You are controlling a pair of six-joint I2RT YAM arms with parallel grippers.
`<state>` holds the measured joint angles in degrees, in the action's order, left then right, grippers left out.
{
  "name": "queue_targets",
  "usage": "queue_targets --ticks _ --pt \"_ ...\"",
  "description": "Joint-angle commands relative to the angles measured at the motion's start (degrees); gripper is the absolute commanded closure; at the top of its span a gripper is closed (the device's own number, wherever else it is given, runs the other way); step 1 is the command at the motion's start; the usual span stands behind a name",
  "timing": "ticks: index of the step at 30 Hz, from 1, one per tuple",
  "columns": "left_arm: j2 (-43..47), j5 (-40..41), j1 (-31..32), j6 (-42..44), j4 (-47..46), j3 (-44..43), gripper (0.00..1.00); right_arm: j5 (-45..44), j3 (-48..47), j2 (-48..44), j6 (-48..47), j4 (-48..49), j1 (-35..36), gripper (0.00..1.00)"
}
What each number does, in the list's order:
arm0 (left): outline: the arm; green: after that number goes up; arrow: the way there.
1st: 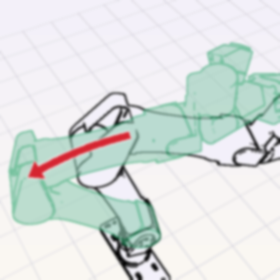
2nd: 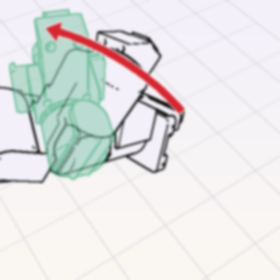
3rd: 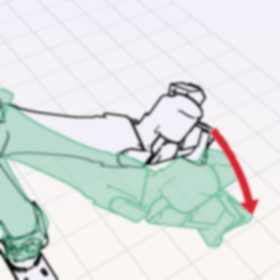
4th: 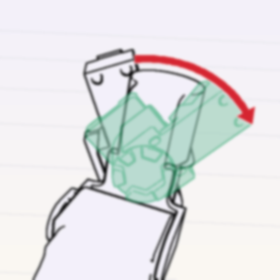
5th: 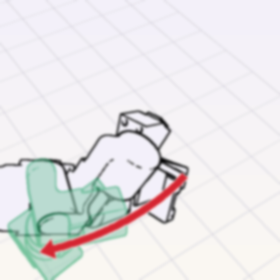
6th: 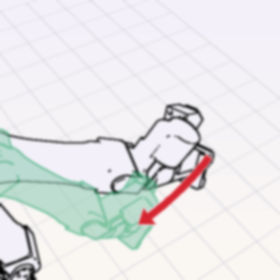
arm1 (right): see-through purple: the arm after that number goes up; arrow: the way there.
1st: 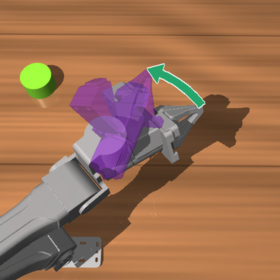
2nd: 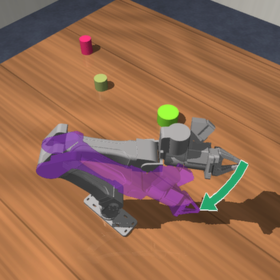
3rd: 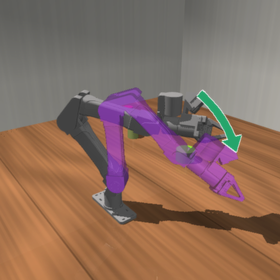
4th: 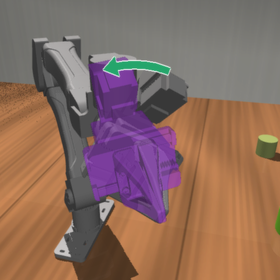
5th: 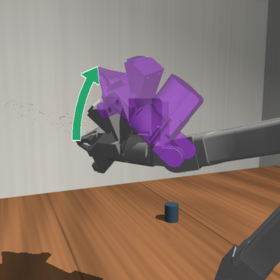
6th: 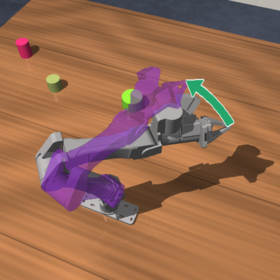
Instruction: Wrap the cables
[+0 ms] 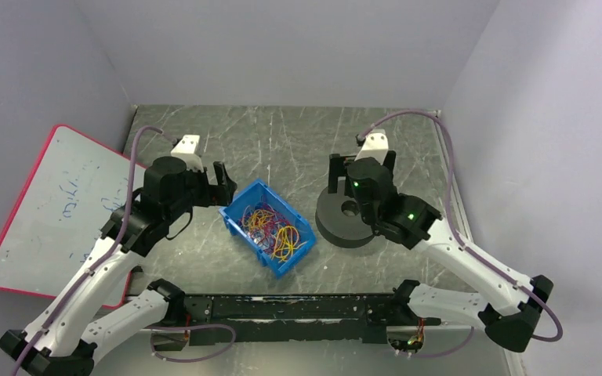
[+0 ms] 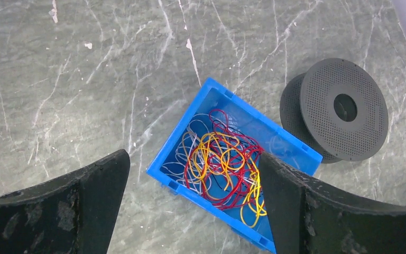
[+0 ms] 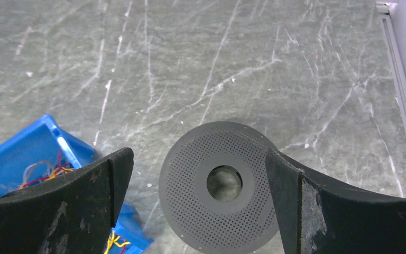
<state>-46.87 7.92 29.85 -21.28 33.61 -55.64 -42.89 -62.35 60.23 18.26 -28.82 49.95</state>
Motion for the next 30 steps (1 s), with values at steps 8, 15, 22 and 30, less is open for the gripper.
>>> queue_targets --ticks 8,15,22,30 --pt "-0.15 2.16 0.3 -0.35 -3.05 1.86 0.04 10.03 -1.55 -1.66 -5.74 -3.53 0.39 0.0" --pt "0.69 4.54 0.29 -0.34 -2.13 3.57 0.04 17.14 -2.57 2.77 -6.84 -3.76 0.32 0.05" --pt "2.1 4.97 0.27 2.19 -3.25 5.97 0.04 24.99 -5.95 10.58 -6.35 -4.55 0.32 0.06" --pt "1.92 5.22 0.22 2.71 -3.01 7.28 0.04 31.13 -8.75 20.51 -6.76 -2.36 0.32 0.1"
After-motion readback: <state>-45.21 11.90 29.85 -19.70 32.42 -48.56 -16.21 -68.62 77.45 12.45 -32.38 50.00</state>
